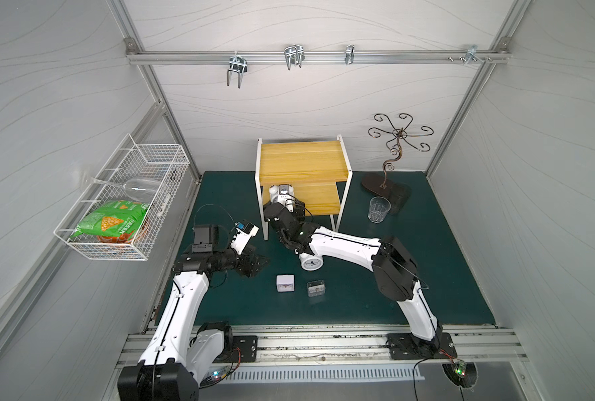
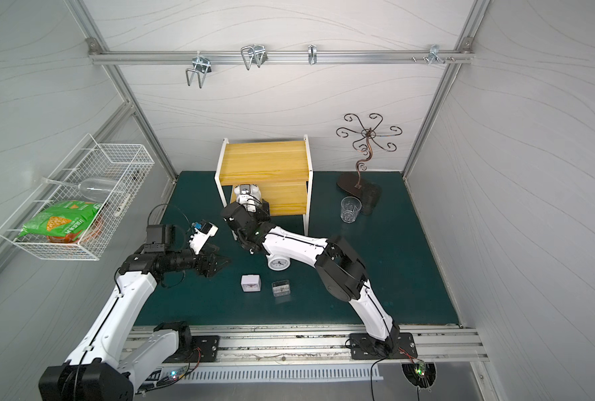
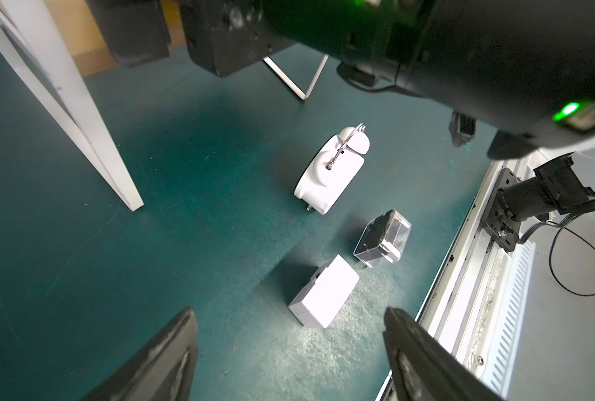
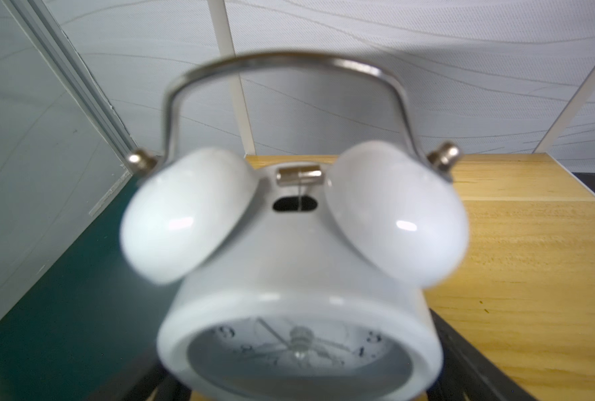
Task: Place the alarm clocks on the shelf by style
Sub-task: Place the alarm on the shelf.
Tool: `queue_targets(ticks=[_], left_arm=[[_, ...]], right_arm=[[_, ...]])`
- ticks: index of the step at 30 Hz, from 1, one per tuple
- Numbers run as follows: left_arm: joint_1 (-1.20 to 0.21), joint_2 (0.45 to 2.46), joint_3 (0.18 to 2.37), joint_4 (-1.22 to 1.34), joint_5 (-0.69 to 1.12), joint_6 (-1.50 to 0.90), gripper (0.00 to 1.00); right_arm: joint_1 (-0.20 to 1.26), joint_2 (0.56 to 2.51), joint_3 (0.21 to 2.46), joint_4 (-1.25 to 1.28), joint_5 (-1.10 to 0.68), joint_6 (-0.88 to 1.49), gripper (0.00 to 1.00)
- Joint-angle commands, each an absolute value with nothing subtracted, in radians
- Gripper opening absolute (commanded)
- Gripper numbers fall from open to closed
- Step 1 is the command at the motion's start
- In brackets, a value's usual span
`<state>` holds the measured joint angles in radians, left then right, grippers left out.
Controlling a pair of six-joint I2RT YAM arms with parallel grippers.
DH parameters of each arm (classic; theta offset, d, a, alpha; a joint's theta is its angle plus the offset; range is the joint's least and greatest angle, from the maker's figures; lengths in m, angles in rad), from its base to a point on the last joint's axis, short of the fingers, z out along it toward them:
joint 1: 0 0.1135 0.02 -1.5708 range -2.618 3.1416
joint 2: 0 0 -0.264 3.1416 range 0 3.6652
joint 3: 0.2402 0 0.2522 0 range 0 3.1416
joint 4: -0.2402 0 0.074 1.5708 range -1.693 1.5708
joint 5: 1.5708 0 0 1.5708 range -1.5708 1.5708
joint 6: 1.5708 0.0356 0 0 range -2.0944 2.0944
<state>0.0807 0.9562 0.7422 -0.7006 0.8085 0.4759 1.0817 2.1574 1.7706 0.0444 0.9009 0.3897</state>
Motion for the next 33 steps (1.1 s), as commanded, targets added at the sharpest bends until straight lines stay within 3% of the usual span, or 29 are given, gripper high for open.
queue_targets(ticks=[1, 33], left_arm=[[0.089, 0.94, 0.753, -0.69, 0.83, 0.489, 0.86], [0.092, 0.916, 0.746, -0.694, 0.841, 0.486, 0.86]], right_arm=[[1.075, 2.135, 1.773, 0.081, 0.933, 0.367, 0.99], [1.148, 1.99, 1.613, 0.088, 0.951, 0.376, 0.99]])
